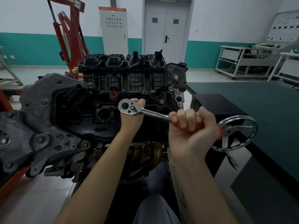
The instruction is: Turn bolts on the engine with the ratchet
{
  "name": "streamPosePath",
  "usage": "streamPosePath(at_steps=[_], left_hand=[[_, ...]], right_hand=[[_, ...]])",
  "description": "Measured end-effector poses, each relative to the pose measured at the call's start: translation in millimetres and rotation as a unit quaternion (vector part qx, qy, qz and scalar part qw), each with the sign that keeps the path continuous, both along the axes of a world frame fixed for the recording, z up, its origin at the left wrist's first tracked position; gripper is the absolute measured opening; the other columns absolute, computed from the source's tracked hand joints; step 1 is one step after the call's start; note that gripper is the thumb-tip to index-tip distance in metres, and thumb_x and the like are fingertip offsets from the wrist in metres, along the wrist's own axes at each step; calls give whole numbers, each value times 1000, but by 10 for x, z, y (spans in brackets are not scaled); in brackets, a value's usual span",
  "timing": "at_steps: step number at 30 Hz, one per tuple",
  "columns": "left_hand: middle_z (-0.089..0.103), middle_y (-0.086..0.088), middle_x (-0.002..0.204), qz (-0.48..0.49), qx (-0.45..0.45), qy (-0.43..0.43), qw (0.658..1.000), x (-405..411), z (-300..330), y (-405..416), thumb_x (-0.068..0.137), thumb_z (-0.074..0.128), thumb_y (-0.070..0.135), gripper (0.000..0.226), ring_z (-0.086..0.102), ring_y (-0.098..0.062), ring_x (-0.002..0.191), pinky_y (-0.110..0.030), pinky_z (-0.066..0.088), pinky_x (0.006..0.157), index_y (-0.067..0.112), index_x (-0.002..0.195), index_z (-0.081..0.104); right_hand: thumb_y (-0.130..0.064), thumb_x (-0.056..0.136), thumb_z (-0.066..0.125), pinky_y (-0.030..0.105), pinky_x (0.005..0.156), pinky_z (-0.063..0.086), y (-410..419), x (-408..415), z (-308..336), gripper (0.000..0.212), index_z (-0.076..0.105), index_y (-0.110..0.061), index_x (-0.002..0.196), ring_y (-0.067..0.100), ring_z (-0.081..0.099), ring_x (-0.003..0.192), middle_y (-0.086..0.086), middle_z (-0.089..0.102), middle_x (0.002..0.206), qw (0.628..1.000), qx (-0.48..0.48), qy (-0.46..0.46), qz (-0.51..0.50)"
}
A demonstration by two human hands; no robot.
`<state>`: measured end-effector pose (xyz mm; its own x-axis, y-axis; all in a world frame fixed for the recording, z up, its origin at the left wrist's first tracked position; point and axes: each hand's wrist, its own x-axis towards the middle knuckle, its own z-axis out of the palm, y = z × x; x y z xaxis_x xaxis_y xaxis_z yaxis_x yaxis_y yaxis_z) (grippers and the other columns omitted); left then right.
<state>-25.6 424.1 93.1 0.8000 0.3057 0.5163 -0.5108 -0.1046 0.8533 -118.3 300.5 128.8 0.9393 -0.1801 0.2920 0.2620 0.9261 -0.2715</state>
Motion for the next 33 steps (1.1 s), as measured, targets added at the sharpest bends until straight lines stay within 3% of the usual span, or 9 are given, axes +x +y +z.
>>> streamPosePath(at_steps=[5,8,14,19,22,25,29,33], left_hand=[[38,17,44,-23,19,24,999,23,4,47,91,51,-7,56,35,0,39,-9,29,46,26,48,38],[36,18,39,-32,51,35,998,-23,29,26,89,52,-4,60,33,-1,36,-7,26,42,32,44,33],[36,15,44,-2,41,22,999,-54,19,21,91,54,-5,47,34,-1,39,-10,27,46,15,54,34],[27,16,41,2,1,1,1000,-83,31,-38,86,53,-12,54,27,-2,39,-10,25,45,21,55,23],[26,16,44,5,-2,6,1000,-79,3,-41,87,53,-11,54,26,-2,38,-9,23,44,21,54,24],[39,18,52,5,-1,44,999,-61,21,-13,90,57,-2,48,36,1,44,-9,31,48,22,55,35],[35,18,40,-3,30,45,999,-51,48,-4,87,54,-3,50,32,-1,37,-8,27,42,22,51,29],[34,17,39,-11,42,58,997,-57,59,10,88,55,-2,50,31,-2,36,-9,26,40,21,52,29]], right_hand=[[-6,79,44,21,43,29,-138,421,523,36,32,-19,49,11,21,37,-6,23,39,993,-105,13,55],[-6,86,40,20,40,26,-159,621,793,42,31,-19,47,11,19,35,-6,22,38,981,-159,43,104],[-7,85,43,21,44,32,-166,378,451,39,35,-20,49,11,25,39,-6,26,42,994,-84,25,69],[-10,90,39,26,48,41,-55,-24,-31,42,37,-19,49,13,31,43,-4,28,44,1000,19,21,6],[-9,84,42,24,46,38,-92,49,63,38,35,-19,48,12,28,40,-5,26,42,1000,-13,4,17],[-7,78,46,22,44,32,-160,299,374,34,34,-20,48,11,24,38,-6,25,40,996,-73,2,49],[-6,86,40,19,40,28,-154,613,769,42,32,-19,46,11,21,35,-6,23,38,980,-157,38,114],[-5,85,42,20,41,27,-137,611,752,41,33,-18,48,10,22,36,-6,25,39,984,-135,44,108]])
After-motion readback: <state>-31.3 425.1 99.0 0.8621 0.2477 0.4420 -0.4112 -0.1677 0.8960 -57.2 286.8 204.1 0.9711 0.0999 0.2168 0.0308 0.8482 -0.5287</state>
